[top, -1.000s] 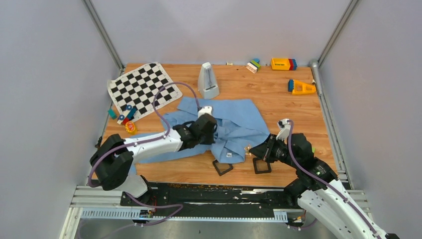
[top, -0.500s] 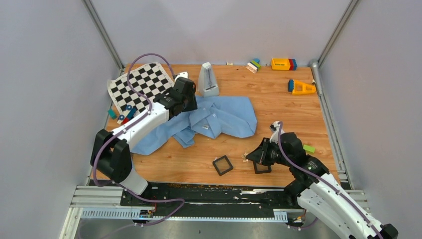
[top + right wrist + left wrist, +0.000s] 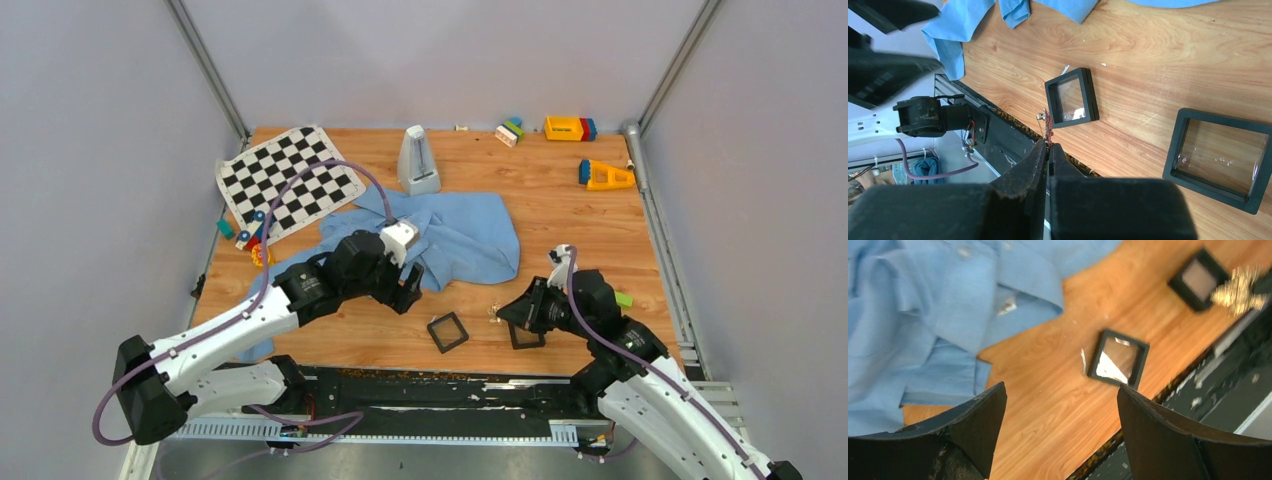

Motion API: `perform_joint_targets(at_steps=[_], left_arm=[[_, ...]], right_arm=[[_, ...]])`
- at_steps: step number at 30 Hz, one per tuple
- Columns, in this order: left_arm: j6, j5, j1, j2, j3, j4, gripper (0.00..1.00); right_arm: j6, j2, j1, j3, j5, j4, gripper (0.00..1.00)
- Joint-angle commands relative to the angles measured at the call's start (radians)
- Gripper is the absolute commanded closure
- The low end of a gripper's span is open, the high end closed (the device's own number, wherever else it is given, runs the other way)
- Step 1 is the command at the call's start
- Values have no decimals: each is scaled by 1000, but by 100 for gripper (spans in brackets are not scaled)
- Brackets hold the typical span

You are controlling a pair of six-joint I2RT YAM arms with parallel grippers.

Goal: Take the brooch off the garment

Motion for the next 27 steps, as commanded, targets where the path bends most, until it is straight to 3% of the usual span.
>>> perform_joint_targets(at_steps=[1, 4, 8, 12, 15, 18, 27], left_arm=[[272, 152, -100, -3, -75, 118, 12], [526, 226, -177, 6, -74, 95, 10], [749, 278, -194, 27, -69, 67, 7], [847, 343, -195, 96, -20, -5, 11], [936, 397, -194, 188, 23, -43, 23], [996, 435, -196, 251, 71, -96, 28], [1163, 428, -198, 356, 94, -124, 30]], right_arm=[[2, -29, 1, 42, 24, -9, 100], [0, -43, 1, 69, 28, -32, 100], [-9, -58, 0, 107, 45, -64, 100], [-11, -70, 1, 146, 47, -80, 100], [-18, -87, 1, 176, 58, -107, 100], [-25, -110, 1, 207, 102, -154, 100], [-29, -167, 1, 288, 188, -234, 100]])
